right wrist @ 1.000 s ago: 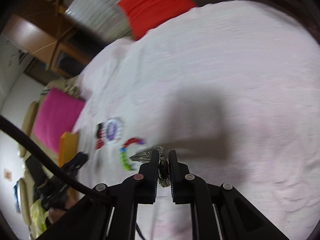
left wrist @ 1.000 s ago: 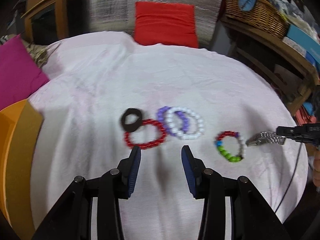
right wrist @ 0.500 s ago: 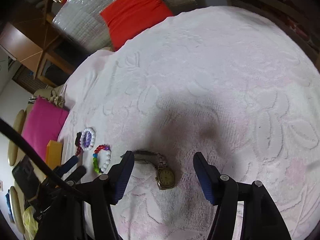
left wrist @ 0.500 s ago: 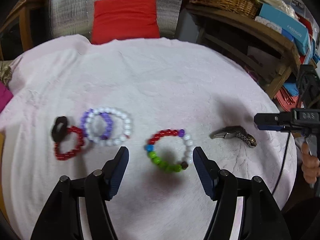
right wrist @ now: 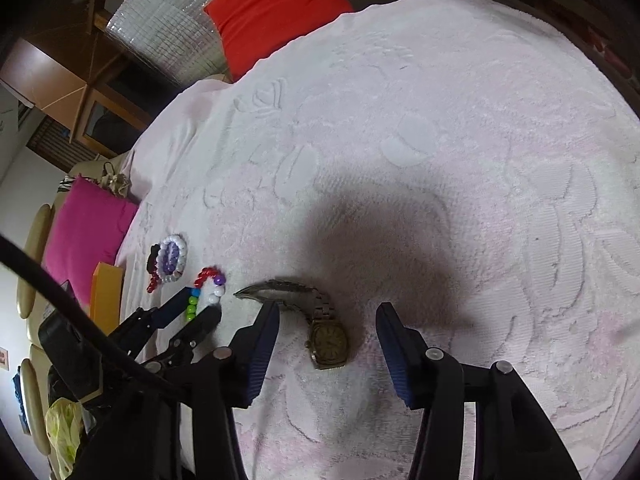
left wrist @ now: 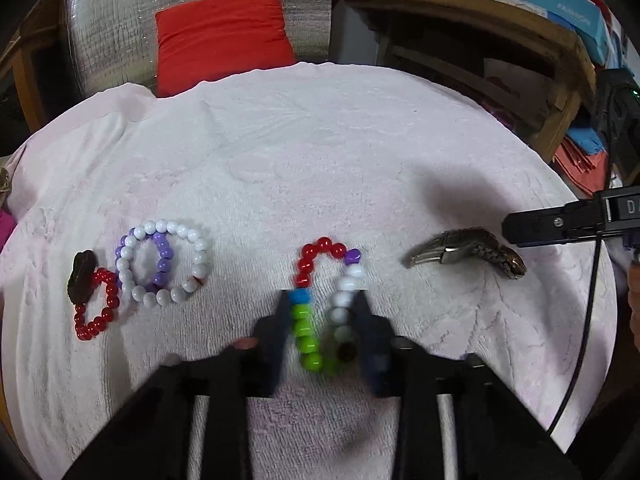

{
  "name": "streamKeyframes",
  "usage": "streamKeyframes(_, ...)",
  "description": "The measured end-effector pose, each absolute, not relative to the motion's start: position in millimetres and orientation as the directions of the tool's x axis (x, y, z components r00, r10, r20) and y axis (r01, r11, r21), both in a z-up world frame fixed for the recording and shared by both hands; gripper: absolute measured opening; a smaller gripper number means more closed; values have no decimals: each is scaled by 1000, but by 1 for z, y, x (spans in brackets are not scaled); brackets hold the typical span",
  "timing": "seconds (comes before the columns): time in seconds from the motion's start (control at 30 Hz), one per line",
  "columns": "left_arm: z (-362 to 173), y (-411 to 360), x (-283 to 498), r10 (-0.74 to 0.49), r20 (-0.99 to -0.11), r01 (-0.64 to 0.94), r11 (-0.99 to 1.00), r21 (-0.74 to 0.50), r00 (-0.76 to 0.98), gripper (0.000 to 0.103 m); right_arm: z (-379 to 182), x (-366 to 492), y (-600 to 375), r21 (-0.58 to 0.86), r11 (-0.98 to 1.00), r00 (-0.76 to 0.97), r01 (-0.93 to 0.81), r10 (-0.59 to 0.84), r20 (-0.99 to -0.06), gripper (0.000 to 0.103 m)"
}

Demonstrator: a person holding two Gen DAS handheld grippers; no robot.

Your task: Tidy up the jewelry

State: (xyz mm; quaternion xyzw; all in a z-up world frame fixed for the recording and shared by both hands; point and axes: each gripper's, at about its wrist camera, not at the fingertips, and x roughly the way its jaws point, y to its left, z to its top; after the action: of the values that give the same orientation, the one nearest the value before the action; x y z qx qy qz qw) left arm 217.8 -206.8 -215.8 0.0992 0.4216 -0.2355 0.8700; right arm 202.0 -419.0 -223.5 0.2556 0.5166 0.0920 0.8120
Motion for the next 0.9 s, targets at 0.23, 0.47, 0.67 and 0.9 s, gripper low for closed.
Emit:
streamKeyframes(0.23,-205,-183,207,-354,-778,510,859,-51,519,4,-227,207,-392,418,906,423,63,355,-833,55)
streamKeyframes(0.47,-190,-151,197,-371,-762,491,867,-81,531,3,-230,202,-356,104,995,479,3,90,-873,22)
streamKeyframes(0.67,-187,-141,198,-425,-754,492,857,-157,500,6,-222,199,-358,129,990,491,49,89,-867,13)
streamKeyframes(0.9,-190,-166,194,-445,-751,522,838,-158,487,65,-212,199,-372,220,969,521,114,131,-843,13)
